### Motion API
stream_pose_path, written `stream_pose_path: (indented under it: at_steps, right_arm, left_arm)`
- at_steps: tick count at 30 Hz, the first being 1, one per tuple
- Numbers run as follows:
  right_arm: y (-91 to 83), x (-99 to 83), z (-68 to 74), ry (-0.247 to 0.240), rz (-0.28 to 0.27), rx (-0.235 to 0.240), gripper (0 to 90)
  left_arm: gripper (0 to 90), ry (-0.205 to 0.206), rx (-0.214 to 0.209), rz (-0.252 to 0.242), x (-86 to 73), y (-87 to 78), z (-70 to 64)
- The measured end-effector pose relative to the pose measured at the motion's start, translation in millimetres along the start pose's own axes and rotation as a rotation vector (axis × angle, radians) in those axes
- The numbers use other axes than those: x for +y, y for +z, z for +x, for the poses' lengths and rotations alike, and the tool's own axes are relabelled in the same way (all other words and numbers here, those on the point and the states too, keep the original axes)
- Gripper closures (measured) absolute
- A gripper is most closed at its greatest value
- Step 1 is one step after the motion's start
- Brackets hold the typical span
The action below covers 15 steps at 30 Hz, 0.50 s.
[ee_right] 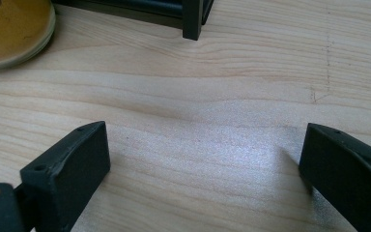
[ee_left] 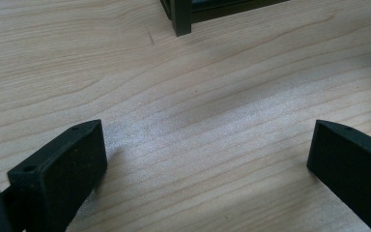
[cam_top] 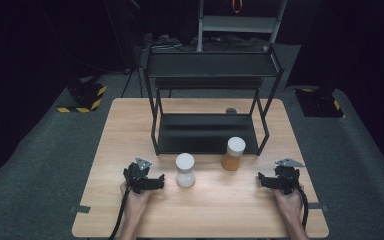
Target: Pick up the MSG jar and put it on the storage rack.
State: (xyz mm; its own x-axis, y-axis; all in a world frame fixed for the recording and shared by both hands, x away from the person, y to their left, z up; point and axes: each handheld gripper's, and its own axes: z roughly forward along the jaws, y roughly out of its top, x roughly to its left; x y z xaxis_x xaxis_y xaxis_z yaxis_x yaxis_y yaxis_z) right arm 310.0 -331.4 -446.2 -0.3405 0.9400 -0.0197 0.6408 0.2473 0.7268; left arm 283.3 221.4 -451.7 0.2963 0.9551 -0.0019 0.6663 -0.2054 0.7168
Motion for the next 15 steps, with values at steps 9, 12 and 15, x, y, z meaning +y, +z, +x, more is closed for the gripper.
stream_pose_path:
  at_steps: [9,12,15]
  right_arm:
    - [0.0,0.0,-0.1,0.000,0.000,0.001,3.1]
    - [0.0,0.0,-0.1,0.000,0.000,0.000,3.1]
    - [0.0,0.0,-0.1,0.000,0.000,0.000,3.1]
  left_arm:
    - [0.2,0.031,-0.070,0.029,2.8,-6.4,9.9]
    - [0.2,0.046,-0.095,0.015,-0.1,-12.5,11.1]
    - [0.2,0.049,-0.135,0.001,-2.2,-18.2,15.0]
